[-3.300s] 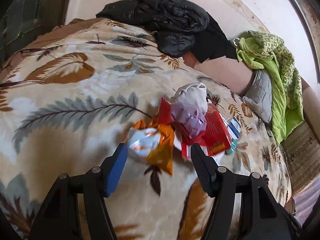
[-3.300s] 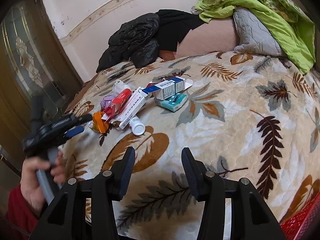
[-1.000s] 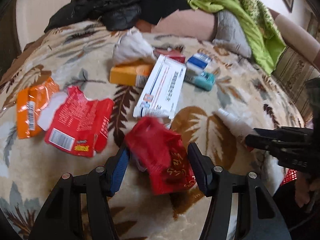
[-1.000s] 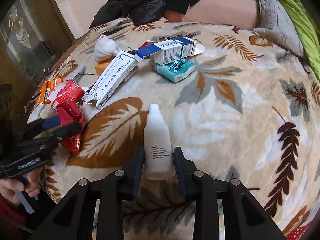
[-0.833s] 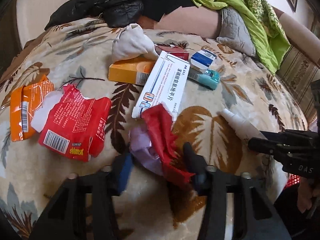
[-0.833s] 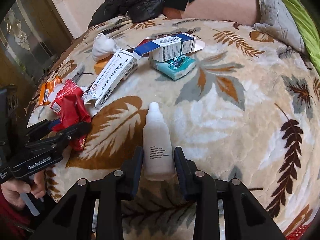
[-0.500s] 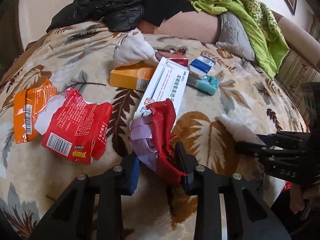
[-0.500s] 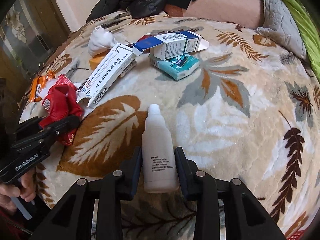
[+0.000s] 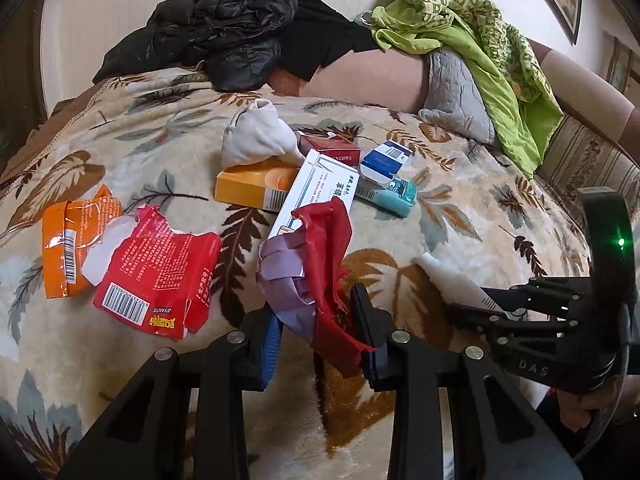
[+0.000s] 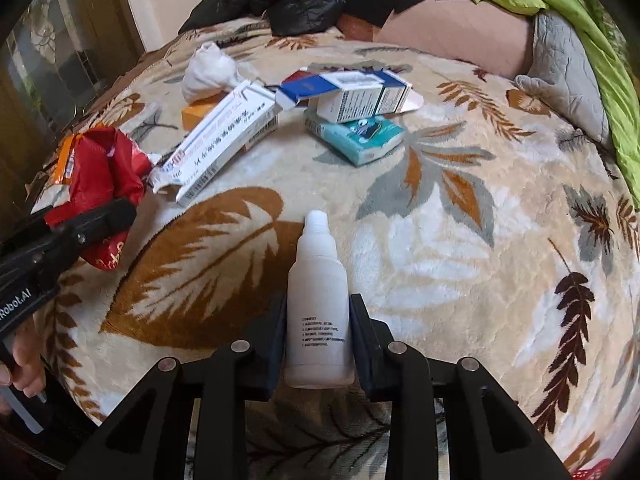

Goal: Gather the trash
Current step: 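Hold the red wrapper in the left tool while the right tool holds the white bottle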

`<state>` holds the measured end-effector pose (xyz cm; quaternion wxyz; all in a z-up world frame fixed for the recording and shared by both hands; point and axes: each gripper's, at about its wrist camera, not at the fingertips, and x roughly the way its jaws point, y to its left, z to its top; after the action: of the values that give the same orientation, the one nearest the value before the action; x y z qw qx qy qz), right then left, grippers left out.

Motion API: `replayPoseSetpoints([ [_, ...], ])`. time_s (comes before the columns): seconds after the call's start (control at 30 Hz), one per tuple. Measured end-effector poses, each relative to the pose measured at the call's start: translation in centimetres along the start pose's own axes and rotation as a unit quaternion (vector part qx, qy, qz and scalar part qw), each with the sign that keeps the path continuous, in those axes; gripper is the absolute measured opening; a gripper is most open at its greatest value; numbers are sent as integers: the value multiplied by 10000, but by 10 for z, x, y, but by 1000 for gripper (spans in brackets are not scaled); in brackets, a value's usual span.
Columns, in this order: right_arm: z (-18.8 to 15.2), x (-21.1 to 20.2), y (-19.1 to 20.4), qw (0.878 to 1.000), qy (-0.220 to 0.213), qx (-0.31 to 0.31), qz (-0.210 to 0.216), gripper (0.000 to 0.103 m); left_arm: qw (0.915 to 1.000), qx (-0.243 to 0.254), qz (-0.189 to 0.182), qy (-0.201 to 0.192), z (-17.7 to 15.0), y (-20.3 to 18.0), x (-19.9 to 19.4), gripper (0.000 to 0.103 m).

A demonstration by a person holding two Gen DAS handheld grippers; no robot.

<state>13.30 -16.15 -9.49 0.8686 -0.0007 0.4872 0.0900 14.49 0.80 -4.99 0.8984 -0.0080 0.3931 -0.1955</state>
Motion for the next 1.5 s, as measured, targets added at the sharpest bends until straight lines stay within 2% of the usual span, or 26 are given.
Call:
replayPoseSetpoints([
  [0.37,2,-3,-5,9997,-74,209,111,32,10000,2,9,3,0,-2,0,32],
  [0.57,4,-39,3,9938,-1067,49,-321,32,9997,-28,137,-186,1,-7,-4,32],
  [0.73,6,-57,0,9857,-1579,169,-565,32,9970,-26,576,-519,5,-16,-10,32],
  [0.93,9,-59,-3,9843,-1623,236,-651,32,9928,18,919,-763,8,-25,-15,32],
  [1.5,4,-62,1,9833,-1704,121,-625,32,9911,234,1046,-783,9,-35,-11,32],
])
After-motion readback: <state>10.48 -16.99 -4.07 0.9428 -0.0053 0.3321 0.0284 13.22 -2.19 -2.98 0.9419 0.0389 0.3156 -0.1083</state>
